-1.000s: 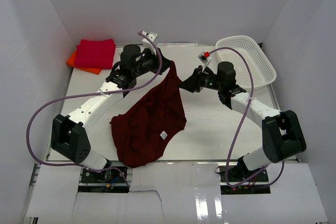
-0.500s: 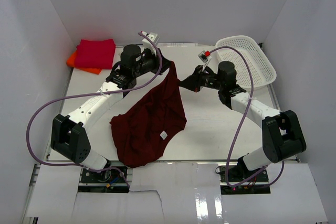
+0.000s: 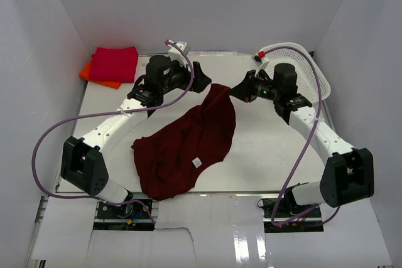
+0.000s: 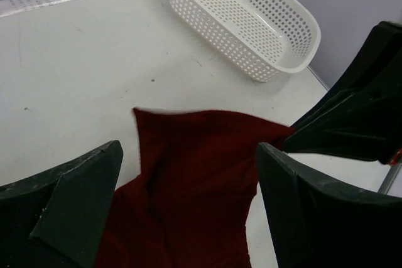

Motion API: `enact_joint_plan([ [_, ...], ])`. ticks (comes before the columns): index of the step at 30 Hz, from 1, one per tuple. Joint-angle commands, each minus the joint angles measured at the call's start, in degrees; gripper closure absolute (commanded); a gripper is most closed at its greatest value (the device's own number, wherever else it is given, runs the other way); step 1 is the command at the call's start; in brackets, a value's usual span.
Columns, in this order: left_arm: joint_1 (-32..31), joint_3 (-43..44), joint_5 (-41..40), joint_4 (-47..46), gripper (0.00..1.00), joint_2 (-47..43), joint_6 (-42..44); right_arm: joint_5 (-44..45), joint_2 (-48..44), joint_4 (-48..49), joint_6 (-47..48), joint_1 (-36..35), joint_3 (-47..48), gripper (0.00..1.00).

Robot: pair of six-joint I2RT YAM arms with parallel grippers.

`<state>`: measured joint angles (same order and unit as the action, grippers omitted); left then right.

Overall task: Fold and stack the t-shirts
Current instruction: Flatten out the tshirt

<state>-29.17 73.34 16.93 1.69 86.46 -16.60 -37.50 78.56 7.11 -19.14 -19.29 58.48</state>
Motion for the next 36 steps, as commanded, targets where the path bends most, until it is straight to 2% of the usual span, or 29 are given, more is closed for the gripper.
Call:
enact_joint_plan([
  [1,0.7,-0.2,-4.7,2.2,0.02,-4.5,0.4,2.1,-1.7,-6.2,3.0,3.5,3.9,0.92],
  [3,0.9,0.5,-4.0,5.1,0.02,-5.1,1.8,1.6,-0.8,-7.6,3.8,5.6,6.9,0.92],
  [7,0.9,-0.3,3.4,10.0,0.02,-6.6,3.6,1.5,4.3,-13.3,5.8,7.3,13.7,0.92],
  [11,0.6,-6.4,6.8,10.3,0.02,-10.2,5.4,2.0,9.6,-14.2,6.2,8.3,17.5,0.92],
  [14,-0.3,-8.4,12.3,13.3,0.02,-11.2,10.2,0.9,14.8,-14.5,6.0,8.9,22.2,0.92],
  [15,-1.1,-8.2,11.9,14.8,0.02,-11.0,12.6,0.8,16.1,-14.6,5.9,8.9,24.6,0.92],
  [17,-5.4,-7.2,8.6,19.7,0.02,-10.3,15.5,1.0,19.4,-15.3,6.0,8.9,27.1,0.92],
  [18,-7.2,-6.8,2.6,21.4,0.02,-9.0,18.4,1.4,20.3,-15.4,6.0,8.9,29.0,0.92],
  [20,-11.9,-6.2,-2.8,24.8,0.05,-7.6,20.1,1.6,22.4,-15.6,6.0,8.9,30.5,0.92],
  [21,-13.0,-6.3,-8.3,25.5,0.08,-6.8,20.6,1.6,23.1,-15.7,5.9,8.9,31.0,0.92],
  [23,-14.4,-6.0,-10.2,27.3,0.21,-6.2,20.6,1.5,24.7,-16.2,5.9,8.9,32.6,0.92],
  [24,-14.4,-5.8,-11.5,28.0,0.33,-5.8,20.0,1.5,25.1,-16.4,6.0,8.9,32.8,0.92],
  [26,-14.5,-5.4,-12.0,30.8,0.39,-5.1,18.5,1.6,25.8,-16.6,6.2,8.9,32.8,0.92],
  [29,-16.0,-6.6,-17.1,33.9,0.37,-4.2,17.0,1.9,26.2,-16.9,6.7,8.9,32.5,0.92],
  [32,-17.2,-8.1,-25.7,36.7,0.34,-3.2,13.1,1.8,26.7,-17.0,6.7,9.1,32.2,0.92],
  [34,-17.4,-8.8,-27.9,37.3,0.34,-2.8,12.0,1.5,27.1,-16.9,6.8,9.2,32.1,0.92],
  [36,-17.5,-9.1,-26.9,37.4,0.35,-2.3,11.3,1.5,27.3,-16.9,6.8,9.2,31.9,0.92],
])
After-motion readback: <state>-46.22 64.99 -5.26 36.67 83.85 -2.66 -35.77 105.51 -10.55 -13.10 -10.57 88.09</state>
